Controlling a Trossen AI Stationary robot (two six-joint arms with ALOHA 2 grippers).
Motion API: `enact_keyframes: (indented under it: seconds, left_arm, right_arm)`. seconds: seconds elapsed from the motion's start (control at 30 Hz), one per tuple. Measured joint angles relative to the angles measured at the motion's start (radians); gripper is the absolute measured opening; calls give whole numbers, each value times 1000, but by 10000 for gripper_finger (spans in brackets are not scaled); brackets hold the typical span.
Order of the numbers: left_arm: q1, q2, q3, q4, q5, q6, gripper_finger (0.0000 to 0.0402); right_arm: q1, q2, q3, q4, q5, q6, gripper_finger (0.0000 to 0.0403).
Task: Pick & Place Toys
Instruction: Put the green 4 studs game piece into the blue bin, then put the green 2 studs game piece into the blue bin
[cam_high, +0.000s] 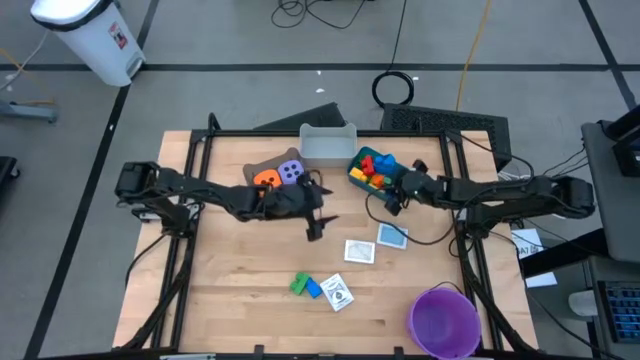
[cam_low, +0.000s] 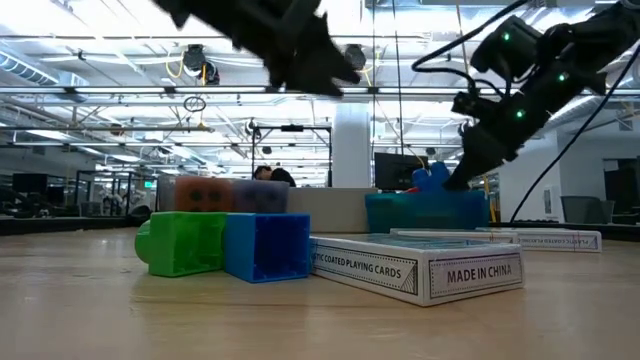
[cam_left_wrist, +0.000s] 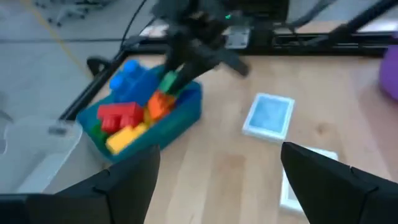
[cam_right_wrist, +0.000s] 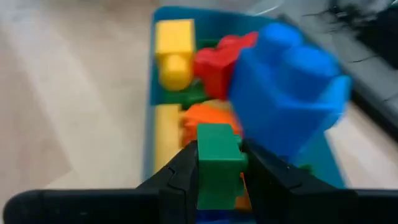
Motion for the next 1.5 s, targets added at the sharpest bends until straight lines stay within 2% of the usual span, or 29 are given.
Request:
enact_keyframes:
  seconds: [0.13,0.2,0.4,0.57,0.63,0.7,0.83,0.93,1.03,1.33,1.5]
  left_arm:
    - [23,-27,-100,165,8,-64,344]
    - [26,-29,-121,209,3,-103,344]
    - [25,-27,-126,218,2,-190,341]
    - [23,-27,-126,203,45,-263,344]
    - [17,-27,-114,141,99,-299,344]
    - [-5,-33,-70,-5,140,-307,340]
    - [-112,-29,91,-358,121,-350,331]
    - [-201,21,172,-526,116,-379,329]
    - [-274,69,201,-579,116,-437,332]
    - [-414,241,201,-605,124,-822,315]
    - [-424,312,204,-632,152,-1003,298]
  right_arm:
    - [-5,-8,-11,3,-112,-1,95]
    - [-4,-9,-11,8,-110,-3,110]
    - [-4,-27,-12,-1,-84,-8,190]
    - [-3,-56,-11,3,-88,-5,247]
    - [3,-78,-11,1,-88,-3,262]
    - [15,-104,-11,2,-88,-1,271]
    - [46,-158,-11,2,-89,-5,277]
    - [71,-193,-11,10,-87,-8,275]
    - [93,-219,-11,26,-87,-8,270]
    - [156,-244,-10,113,-85,-8,260]
    - [198,-243,-10,155,-85,-28,258]
